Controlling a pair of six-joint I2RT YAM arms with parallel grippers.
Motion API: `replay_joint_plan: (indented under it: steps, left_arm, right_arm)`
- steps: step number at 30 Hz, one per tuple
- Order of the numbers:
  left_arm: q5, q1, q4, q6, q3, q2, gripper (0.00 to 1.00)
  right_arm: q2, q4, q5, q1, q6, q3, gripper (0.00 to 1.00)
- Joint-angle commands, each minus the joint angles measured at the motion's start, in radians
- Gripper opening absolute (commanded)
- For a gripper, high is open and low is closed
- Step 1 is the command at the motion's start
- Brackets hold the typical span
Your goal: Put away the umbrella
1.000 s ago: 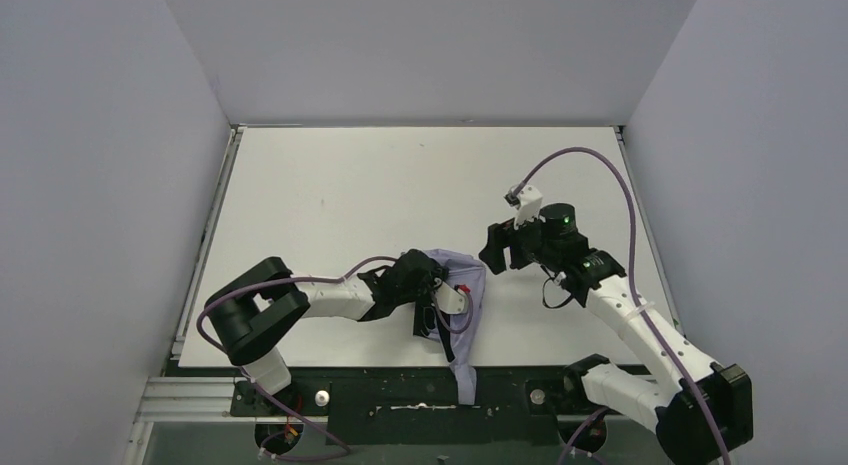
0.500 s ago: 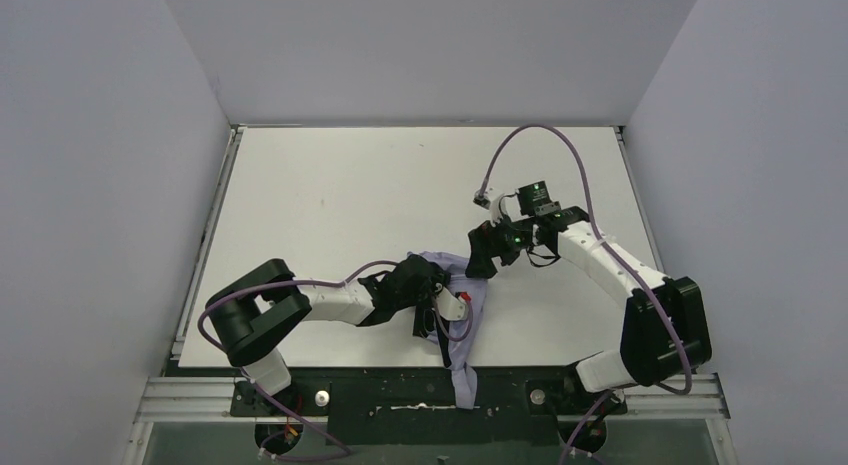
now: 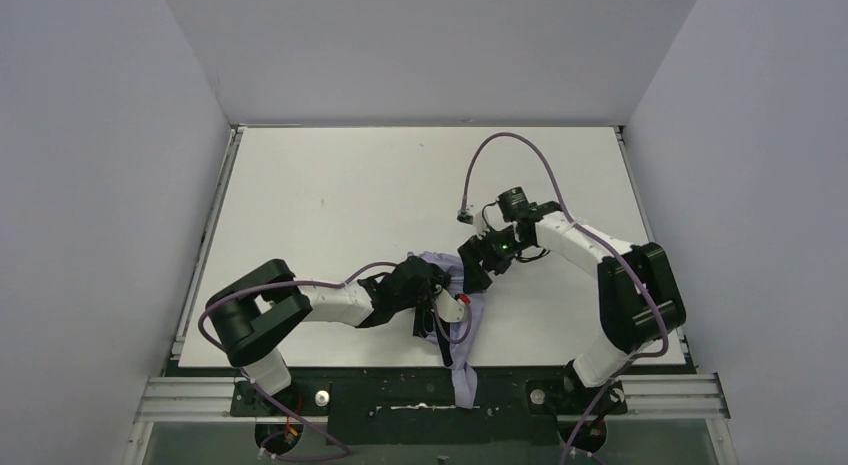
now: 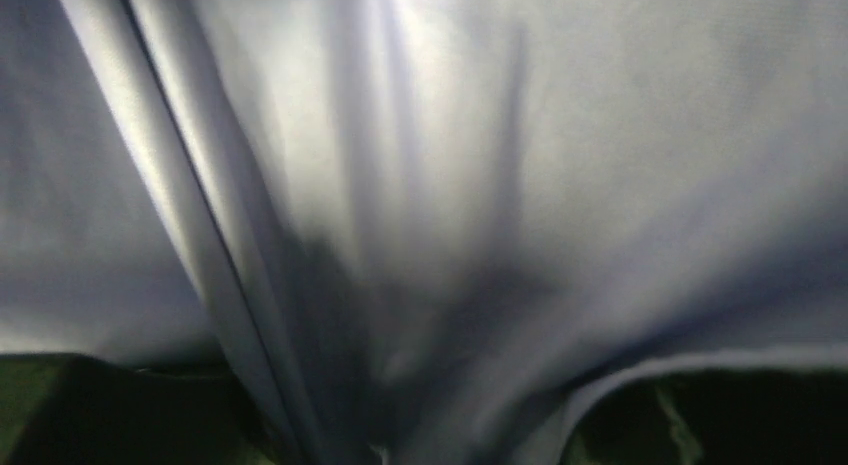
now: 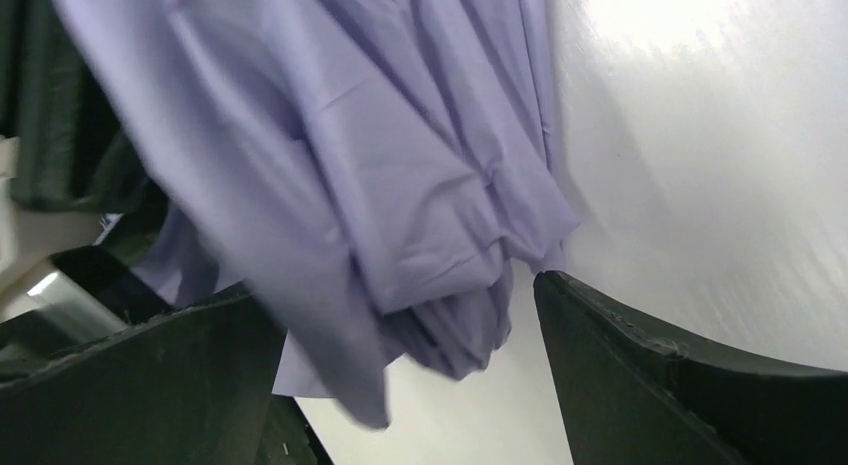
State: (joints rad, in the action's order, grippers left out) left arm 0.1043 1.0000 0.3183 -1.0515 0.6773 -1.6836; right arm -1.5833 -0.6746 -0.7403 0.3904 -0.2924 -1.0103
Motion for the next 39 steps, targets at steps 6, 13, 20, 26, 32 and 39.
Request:
replay_joint_plan:
  steps: [6,13,20,26,32,39]
  left_arm:
    - [-0.030,0.013,-0.016,-0.030,-0.028,-0.003,0.00]
    - [0.014,0.012,0.053,0.039,-0.029,0.021,0.00]
    - [0.040,0.012,-0.020,0.187,0.018,0.117,0.10]
    - [0.036,0.020,-0.086,0.336,-0.003,0.256,0.53]
    - [0.023,0.019,-0.195,0.514,-0.046,0.459,0.57]
    - [-0.064,0.004,-0.353,0.733,-0.106,0.755,0.60]
  right_arm:
    - [-0.155,-0.010,-0.005,0.041,-0.068,-0.056,0.83]
    - [-0.190,-0.004,0.065,0.064,-0.023,-0.054,0.61]
    - [-0.175,0.032,0.121,0.096,0.025,-0.044,0.36]
    - [-0.146,0.058,0.191,0.125,0.054,-0.027,0.26]
    - [-0.092,0.093,0.248,0.149,0.043,0.000,0.25]
    - [-0.040,0.150,0.286,0.182,0.007,0.044,0.25]
